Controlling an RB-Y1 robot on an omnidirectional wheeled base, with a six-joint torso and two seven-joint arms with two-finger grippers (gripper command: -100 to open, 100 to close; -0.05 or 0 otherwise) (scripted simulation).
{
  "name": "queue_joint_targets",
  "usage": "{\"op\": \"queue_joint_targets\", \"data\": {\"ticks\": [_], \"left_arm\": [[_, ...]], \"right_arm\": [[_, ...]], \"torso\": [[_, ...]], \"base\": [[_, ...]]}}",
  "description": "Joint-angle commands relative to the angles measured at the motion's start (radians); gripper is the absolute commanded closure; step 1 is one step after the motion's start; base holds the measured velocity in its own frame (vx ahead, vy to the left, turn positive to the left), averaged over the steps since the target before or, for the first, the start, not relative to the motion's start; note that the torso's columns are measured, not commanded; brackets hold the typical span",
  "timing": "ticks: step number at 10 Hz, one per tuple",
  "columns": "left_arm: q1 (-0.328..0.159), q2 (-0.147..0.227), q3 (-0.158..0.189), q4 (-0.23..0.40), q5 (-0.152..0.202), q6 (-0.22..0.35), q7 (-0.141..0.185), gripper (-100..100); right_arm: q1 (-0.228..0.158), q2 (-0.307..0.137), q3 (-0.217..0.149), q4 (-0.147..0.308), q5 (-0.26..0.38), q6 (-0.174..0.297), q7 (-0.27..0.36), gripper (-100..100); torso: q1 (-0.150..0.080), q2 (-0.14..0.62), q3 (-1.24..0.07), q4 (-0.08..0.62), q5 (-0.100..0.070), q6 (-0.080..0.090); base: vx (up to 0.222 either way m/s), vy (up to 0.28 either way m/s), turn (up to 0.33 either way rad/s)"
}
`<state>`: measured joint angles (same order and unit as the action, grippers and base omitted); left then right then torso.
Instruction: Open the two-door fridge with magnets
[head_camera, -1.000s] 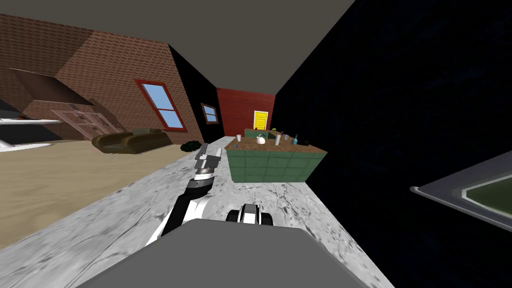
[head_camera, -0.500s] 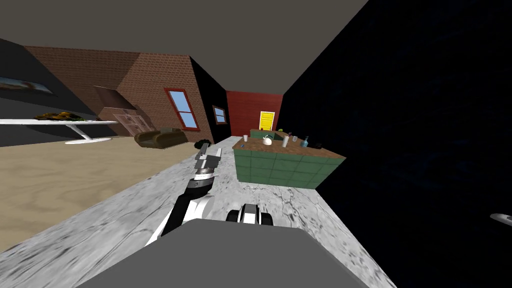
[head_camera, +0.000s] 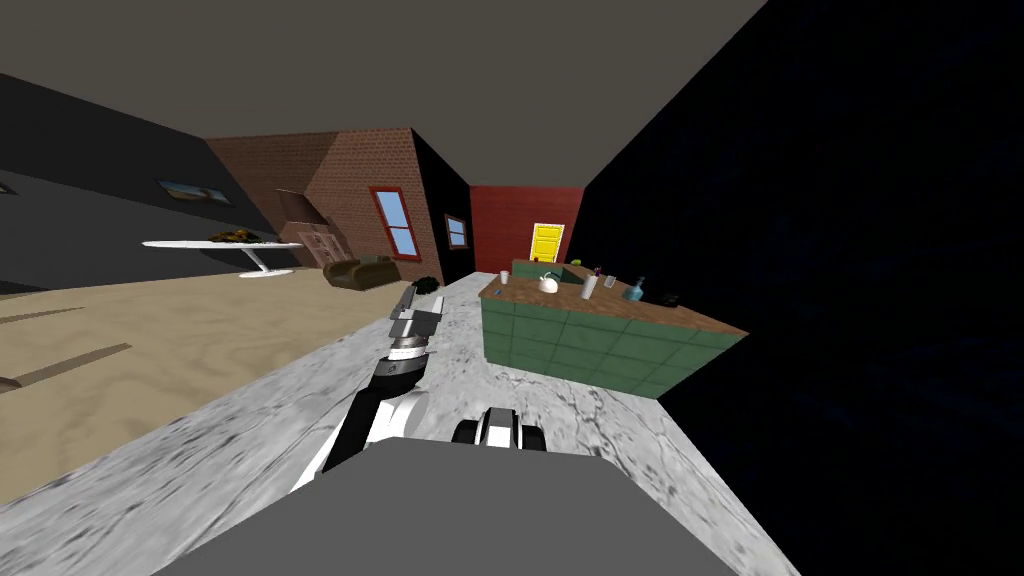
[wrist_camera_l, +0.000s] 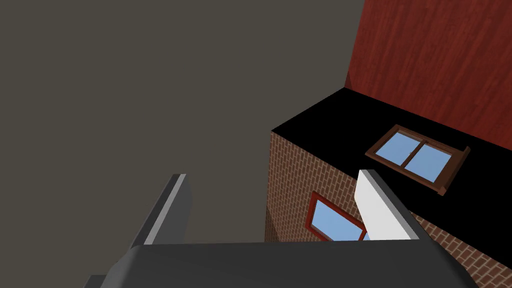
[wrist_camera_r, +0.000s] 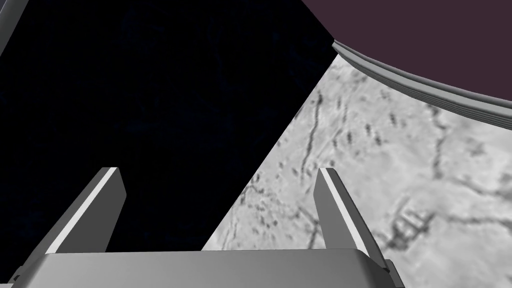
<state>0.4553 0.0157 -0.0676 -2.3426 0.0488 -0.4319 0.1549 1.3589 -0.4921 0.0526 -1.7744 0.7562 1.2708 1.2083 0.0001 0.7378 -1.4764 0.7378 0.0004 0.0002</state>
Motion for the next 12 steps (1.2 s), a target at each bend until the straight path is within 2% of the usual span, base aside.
{"op": "queue_joint_targets", "data": {"ticks": [1, 2, 3, 4, 6, 7, 8, 9, 10, 11, 12], "left_arm": [[0.0, 0.0, 0.0, 0.0, 0.0, 0.0, 0.0, 0], [0.0, 0.0, 0.0, 0.0, 0.0, 0.0, 0.0, 0], [0.0, 0.0, 0.0, 0.0, 0.0, 0.0, 0.0, 0], [0.0, 0.0, 0.0, 0.0, 0.0, 0.0, 0.0, 0], [0.0, 0.0, 0.0, 0.0, 0.0, 0.0, 0.0, 0], [0.0, 0.0, 0.0, 0.0, 0.0, 0.0, 0.0, 0], [0.0, 0.0, 0.0, 0.0, 0.0, 0.0, 0.0, 0], [0.0, 0.0, 0.0, 0.0, 0.0, 0.0, 0.0, 0], [0.0, 0.0, 0.0, 0.0, 0.0, 0.0, 0.0, 0], [0.0, 0.0, 0.0, 0.0, 0.0, 0.0, 0.0, 0], [0.0, 0.0, 0.0, 0.0, 0.0, 0.0, 0.0, 0]], "right_arm": [[0.012, -0.001, -0.001, 0.032, -0.006, -0.011, -0.061, -100], [0.059, 0.0, 0.005, 0.078, -0.055, -0.059, -0.098, -100], [0.072, 0.0, 0.005, 0.082, -0.079, -0.073, -0.12, -100], [0.072, 0.0, 0.005, 0.108, -0.079, -0.098, -0.146, -100], [0.072, 0.0, 0.005, 0.157, -0.079, -0.098, -0.196, -100], [0.072, 0.0, 0.005, 0.175, -0.079, -0.098, -0.196, -100], [0.126, 0.0, 0.011, 0.21, -0.127, -0.149, -0.243, -100], [0.131, 0.0, 0.011, 0.261, -0.152, -0.181, -0.274, -100], [0.131, 0.0, 0.011, 0.292, -0.152, -0.185, -0.309, -100], [0.131, 0.0, 0.011, 0.317, -0.152, -0.185, -0.33, -100], [0.131, 0.0, 0.011, 0.318, -0.152, -0.185, -0.33, -100]], "torso": [[-0.003, 0.001, 0.001, 0.001, -0.001, 0.0], [-0.003, 0.001, 0.001, 0.001, -0.001, 0.0], [0.003, -0.001, 0.0, 0.0, 0.0, -0.001], [0.002, -0.002, -0.001, 0.0, 0.001, -0.001], [-0.002, 0.002, 0.001, 0.001, -0.001, 0.001], [-0.003, 0.002, 0.002, 0.001, -0.001, 0.0], [-0.002, 0.002, 0.001, 0.001, -0.001, 0.0], [0.004, -0.001, 0.0, 0.0, 0.0, -0.001], [0.004, -0.002, -0.001, -0.001, 0.001, 0.0], [0.0, -0.001, -0.001, 0.0, 0.0, 0.001], [-0.003, 0.001, 0.001, 0.0, -0.001, 0.0]], "base": [[-0.003, -0.003, -0.026], [0.03, 0.081, 0.367], [0.046, 0.087, 0.486], [0.024, 0.041, 0.216], [0.001, 0.008, -0.009], [-0.007, -0.007, -0.005], [0.018, 0.074, 0.382], [0.043, 0.092, 0.49], [0.038, 0.043, 0.198], [0.019, 0.014, 0.011], [0.004, 0.001, -0.017]]}}
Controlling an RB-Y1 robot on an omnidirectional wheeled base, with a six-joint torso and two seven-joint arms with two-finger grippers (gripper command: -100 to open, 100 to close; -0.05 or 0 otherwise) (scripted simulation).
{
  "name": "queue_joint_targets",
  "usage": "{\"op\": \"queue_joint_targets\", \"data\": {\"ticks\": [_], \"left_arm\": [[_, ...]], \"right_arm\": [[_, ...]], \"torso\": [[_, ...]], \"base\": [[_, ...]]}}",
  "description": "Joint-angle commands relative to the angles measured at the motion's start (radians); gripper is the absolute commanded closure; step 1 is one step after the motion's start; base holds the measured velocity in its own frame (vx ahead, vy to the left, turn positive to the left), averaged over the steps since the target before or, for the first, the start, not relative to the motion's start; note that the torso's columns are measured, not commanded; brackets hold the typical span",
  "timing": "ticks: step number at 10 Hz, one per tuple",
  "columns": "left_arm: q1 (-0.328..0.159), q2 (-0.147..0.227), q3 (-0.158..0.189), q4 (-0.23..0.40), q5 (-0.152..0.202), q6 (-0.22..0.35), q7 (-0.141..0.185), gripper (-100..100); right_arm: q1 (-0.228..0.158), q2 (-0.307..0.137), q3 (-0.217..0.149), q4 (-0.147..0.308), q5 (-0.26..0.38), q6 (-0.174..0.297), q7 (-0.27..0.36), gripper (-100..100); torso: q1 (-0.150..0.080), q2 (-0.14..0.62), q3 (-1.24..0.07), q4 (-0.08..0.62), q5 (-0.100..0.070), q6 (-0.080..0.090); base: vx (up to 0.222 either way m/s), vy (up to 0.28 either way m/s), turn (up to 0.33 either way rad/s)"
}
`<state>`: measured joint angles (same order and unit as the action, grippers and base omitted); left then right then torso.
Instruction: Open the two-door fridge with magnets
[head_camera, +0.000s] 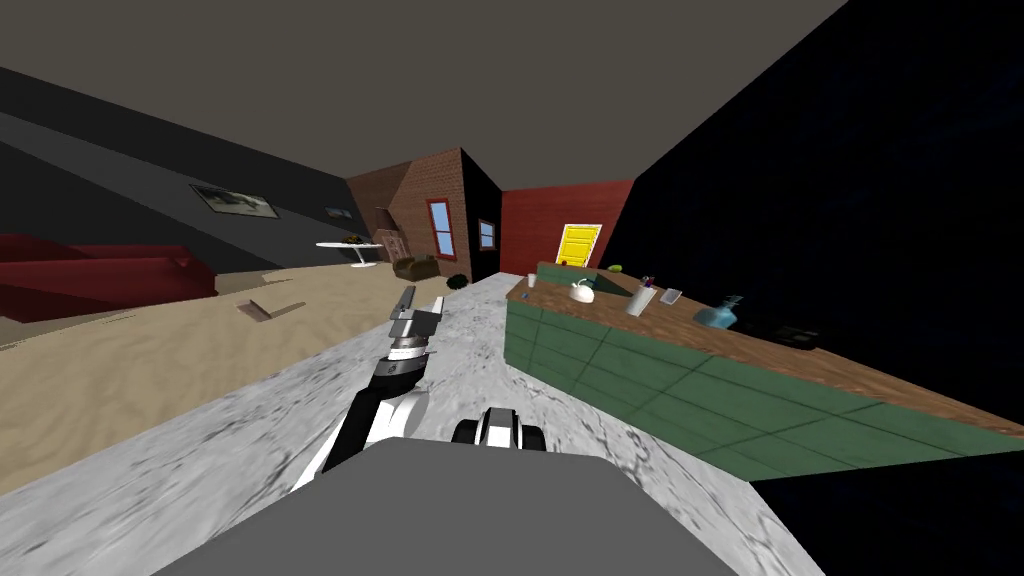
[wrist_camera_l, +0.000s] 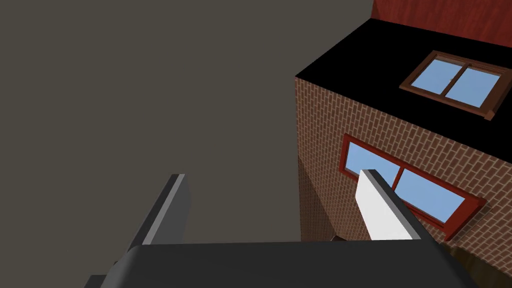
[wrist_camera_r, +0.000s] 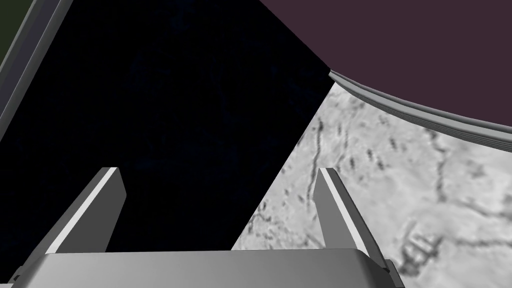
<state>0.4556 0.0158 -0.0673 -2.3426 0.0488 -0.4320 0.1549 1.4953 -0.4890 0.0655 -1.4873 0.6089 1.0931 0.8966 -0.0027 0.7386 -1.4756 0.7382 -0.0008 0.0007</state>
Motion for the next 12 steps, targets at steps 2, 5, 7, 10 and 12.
{"op": "queue_joint_targets", "data": {"ticks": [2, 5, 7, 10, 12], "left_arm": [[0.0, 0.0, 0.0, 0.0, 0.0, 0.0, 0.0, 0], [0.0, 0.0, 0.0, 0.0, 0.0, 0.0, 0.0, 0], [0.0, 0.0, 0.0, 0.0, 0.0, 0.0, 0.0, 0], [0.0, 0.0, 0.0, 0.0, 0.0, 0.0, 0.0, 0], [0.0, 0.0, 0.0, 0.0, 0.0, 0.0, 0.0, 0]], "right_arm": [[0.054, -0.003, 0.004, 0.106, -0.072, -0.08, -0.094, -100], [0.097, -0.003, 0.01, 0.208, -0.124, -0.151, -0.187, -100], [0.113, -0.003, 0.01, 0.284, -0.15, -0.181, -0.248, -100], [0.158, -0.002, 0.016, 0.357, -0.199, -0.225, -0.323, -100], [0.173, -0.002, 0.016, 0.385, -0.223, -0.266, -0.374, -100]], "torso": [[0.006, -0.001, 0.0, 0.0, 0.002, -0.001], [-0.001, 0.001, 0.0, 0.0, 0.0, 0.0], [0.005, -0.002, -0.001, -0.001, 0.002, -0.001], [0.001, 0.002, 0.002, 0.001, 0.0, 0.0], [0.005, -0.004, -0.002, -0.001, 0.002, -0.001]], "base": [[0.042, 0.088, 0.377], [0.033, 0.035, 0.25], [0.052, 0.056, 0.324], [0.022, 0.017, 0.1], [0.06, 0.053, 0.356]]}}
